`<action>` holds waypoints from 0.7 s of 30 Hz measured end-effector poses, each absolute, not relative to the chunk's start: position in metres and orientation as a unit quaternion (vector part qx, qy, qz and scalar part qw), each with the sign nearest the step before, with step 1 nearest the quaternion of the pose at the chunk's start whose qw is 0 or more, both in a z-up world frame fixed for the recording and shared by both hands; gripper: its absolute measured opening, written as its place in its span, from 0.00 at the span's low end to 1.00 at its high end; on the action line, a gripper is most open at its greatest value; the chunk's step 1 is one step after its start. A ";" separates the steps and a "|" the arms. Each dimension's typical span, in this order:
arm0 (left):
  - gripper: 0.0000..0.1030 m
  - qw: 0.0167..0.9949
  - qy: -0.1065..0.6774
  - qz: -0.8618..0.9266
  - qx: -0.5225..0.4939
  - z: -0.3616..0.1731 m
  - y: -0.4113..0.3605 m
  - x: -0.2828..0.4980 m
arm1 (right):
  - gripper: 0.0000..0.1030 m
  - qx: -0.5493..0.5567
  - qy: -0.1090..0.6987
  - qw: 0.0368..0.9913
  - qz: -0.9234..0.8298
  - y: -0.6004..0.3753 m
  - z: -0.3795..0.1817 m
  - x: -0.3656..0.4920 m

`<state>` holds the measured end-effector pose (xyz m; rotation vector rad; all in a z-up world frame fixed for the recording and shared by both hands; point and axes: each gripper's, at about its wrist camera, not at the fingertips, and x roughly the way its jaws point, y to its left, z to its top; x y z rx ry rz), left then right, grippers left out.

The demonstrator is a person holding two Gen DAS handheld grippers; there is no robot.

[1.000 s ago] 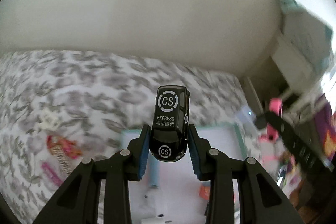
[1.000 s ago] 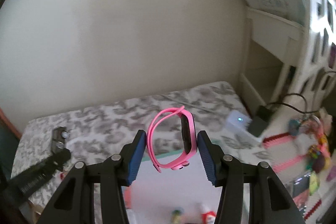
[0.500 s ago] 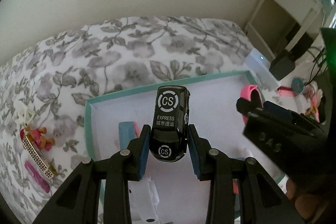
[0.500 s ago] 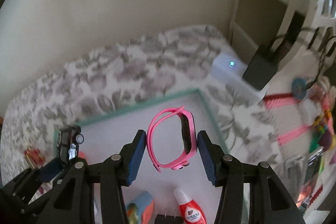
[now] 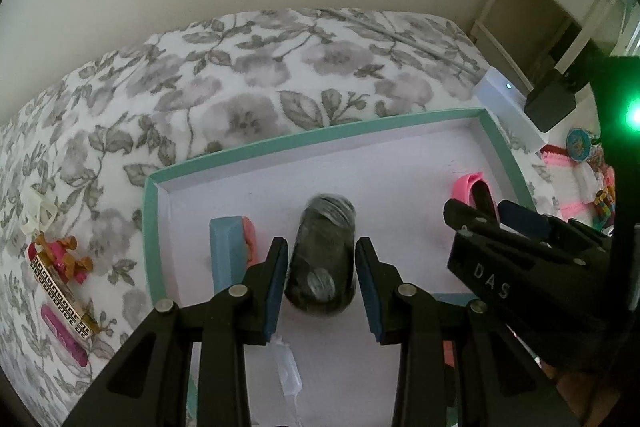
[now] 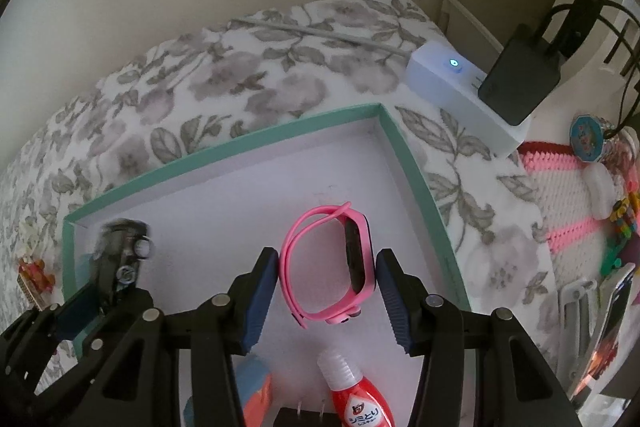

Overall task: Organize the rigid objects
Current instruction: 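Open the left tool to drop the car while the right tool releases the watch band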

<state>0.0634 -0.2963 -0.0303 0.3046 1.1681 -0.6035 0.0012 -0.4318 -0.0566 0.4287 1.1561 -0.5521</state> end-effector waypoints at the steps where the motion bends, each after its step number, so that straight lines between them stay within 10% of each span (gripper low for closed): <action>1: 0.35 0.780 0.542 -0.279 0.140 -0.030 -0.296 0.063 | 0.53 0.196 0.536 0.781 -0.255 -0.431 -0.058 0.002; 21: 0.41 0.818 0.501 -0.268 0.092 0.034 -0.267 0.081 | 0.60 0.181 0.445 0.837 -0.264 -0.423 0.034 -0.009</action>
